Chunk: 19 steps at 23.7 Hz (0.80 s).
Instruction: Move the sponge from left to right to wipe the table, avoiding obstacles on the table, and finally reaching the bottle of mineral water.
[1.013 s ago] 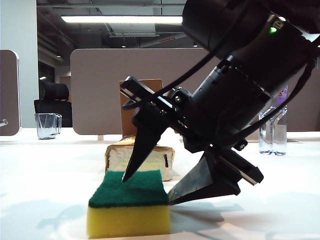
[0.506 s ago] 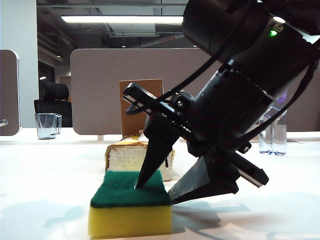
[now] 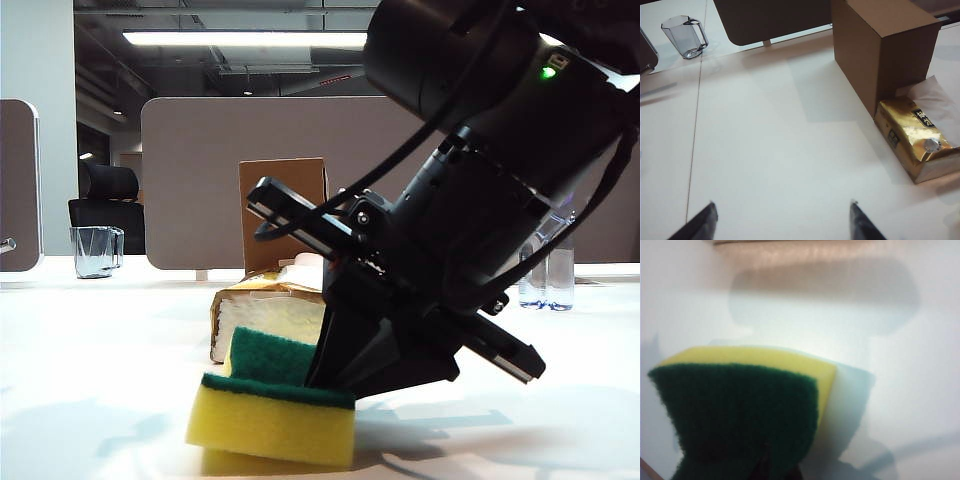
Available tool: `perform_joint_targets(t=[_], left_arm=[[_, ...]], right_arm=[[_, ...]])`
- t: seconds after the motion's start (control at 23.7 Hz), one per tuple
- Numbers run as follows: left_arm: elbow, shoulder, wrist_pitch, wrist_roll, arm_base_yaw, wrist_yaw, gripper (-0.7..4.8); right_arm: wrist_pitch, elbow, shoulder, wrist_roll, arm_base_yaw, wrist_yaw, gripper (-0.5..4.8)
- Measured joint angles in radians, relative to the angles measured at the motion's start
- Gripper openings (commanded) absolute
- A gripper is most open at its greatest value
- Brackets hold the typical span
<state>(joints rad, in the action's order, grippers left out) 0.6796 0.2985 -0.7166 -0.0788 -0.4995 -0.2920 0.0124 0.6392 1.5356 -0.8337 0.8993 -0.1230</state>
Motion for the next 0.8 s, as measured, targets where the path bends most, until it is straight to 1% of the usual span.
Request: perform_joint_targets(t=[0.17,0.42,0.63,0.8], left_arm=[[0.0,0.0,0.0,-0.019,0.0,0.0,3.4],[0.0,0.0,0.0,-0.022,0.0,-0.007,3.41],[0.0,0.0,0.0,-0.022,0.0,-0.007,3.4],[0.0,0.0,0.0,-0.022,0.0,-0.007,3.4]], right_arm=[[-0.002,0.0,0.0,0.0,0.0,0.011,-0.1],[-0.008,0.001,-0.001,0.005,0.001,0.019,-0.1],[-0.056,0.002,-0.02,0.019,0.0,0.039,-0.09],[-0.136,-0.002,-0.064,0.041,-0.01,0.069,-0.09]])
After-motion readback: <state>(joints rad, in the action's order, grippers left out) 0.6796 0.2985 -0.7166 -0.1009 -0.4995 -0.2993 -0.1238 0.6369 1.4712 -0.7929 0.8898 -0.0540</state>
